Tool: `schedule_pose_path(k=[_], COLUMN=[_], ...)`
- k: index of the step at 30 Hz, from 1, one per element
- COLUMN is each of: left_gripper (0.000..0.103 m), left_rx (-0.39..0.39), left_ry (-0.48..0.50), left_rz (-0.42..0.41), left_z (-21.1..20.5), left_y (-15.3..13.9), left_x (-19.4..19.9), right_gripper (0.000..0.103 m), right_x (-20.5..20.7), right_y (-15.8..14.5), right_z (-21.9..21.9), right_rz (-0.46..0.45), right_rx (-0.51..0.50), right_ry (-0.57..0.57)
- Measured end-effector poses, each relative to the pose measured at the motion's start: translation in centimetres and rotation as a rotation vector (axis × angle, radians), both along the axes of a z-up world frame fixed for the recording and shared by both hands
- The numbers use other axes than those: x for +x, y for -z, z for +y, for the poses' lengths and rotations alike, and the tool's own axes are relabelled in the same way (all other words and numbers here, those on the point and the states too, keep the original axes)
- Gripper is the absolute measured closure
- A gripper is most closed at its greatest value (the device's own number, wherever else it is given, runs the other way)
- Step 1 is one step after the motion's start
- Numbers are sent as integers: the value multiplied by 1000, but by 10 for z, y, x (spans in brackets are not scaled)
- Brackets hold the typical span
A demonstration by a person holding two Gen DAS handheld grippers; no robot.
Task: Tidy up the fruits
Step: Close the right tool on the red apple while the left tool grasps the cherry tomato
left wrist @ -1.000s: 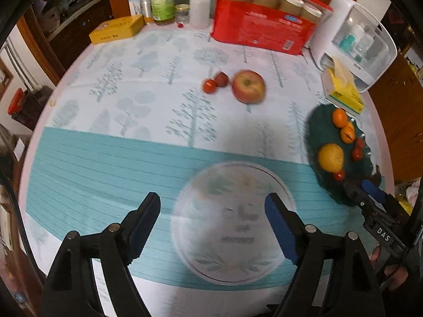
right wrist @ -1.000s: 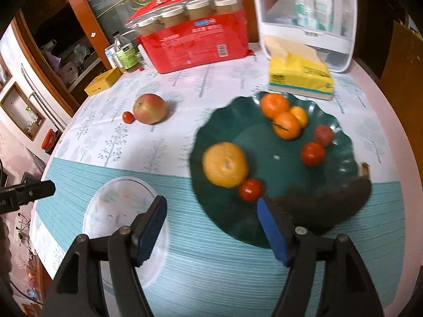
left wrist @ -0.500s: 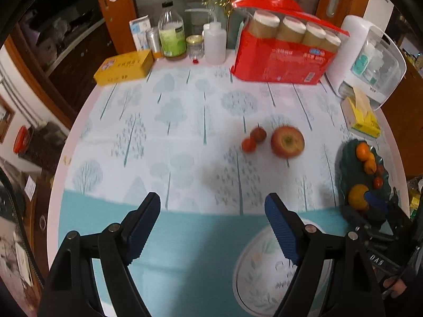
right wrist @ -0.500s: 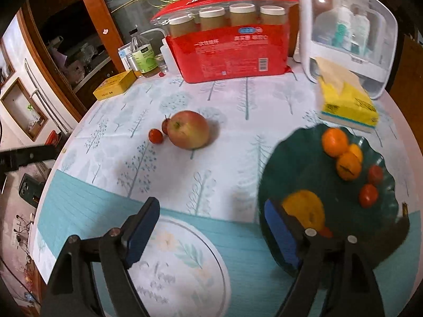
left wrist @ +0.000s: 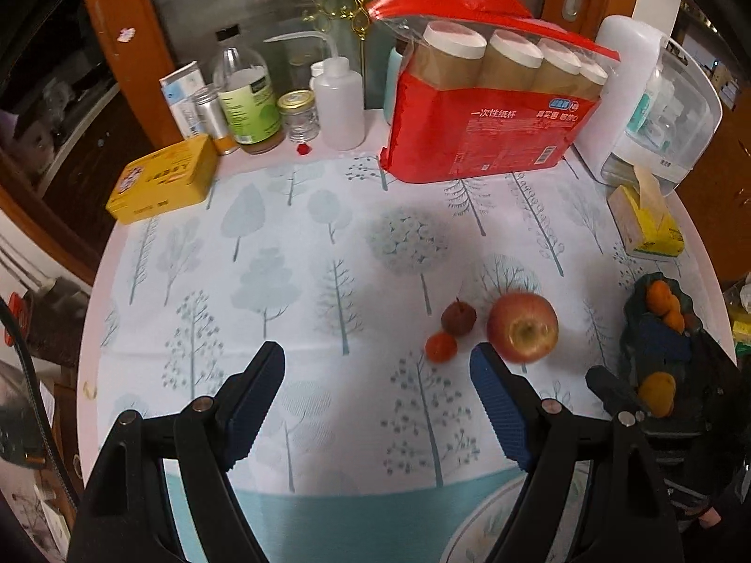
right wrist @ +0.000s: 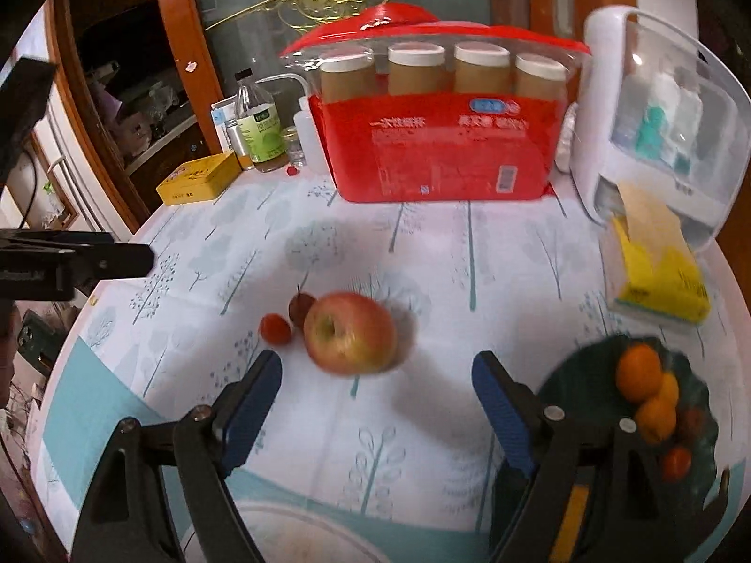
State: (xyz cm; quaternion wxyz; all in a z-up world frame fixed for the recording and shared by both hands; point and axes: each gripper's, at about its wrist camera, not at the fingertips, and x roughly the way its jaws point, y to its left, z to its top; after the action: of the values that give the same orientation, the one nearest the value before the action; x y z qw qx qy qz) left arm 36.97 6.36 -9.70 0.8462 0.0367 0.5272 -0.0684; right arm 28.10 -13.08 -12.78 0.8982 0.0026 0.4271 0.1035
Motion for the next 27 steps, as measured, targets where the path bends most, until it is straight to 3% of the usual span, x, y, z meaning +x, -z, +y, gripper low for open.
schedule_pose_path(k=[10,18,27], left_gripper=[23,23,25], left_rx=[-84,-104,-116], left_ry=[48,88,97], left_rz=[36,116,170], left_z=[-11,-21,-26], left_y=[37,76,111], left_x=[31,44,45], right_gripper=[19,19,19], right_x=[18,21,25], right_y=[22,50,71], right_z=[26,37,44], right_rz=[-71,-115,-127], right_rx=[-86,-162,-164], right_ry=[-77,-80,-82])
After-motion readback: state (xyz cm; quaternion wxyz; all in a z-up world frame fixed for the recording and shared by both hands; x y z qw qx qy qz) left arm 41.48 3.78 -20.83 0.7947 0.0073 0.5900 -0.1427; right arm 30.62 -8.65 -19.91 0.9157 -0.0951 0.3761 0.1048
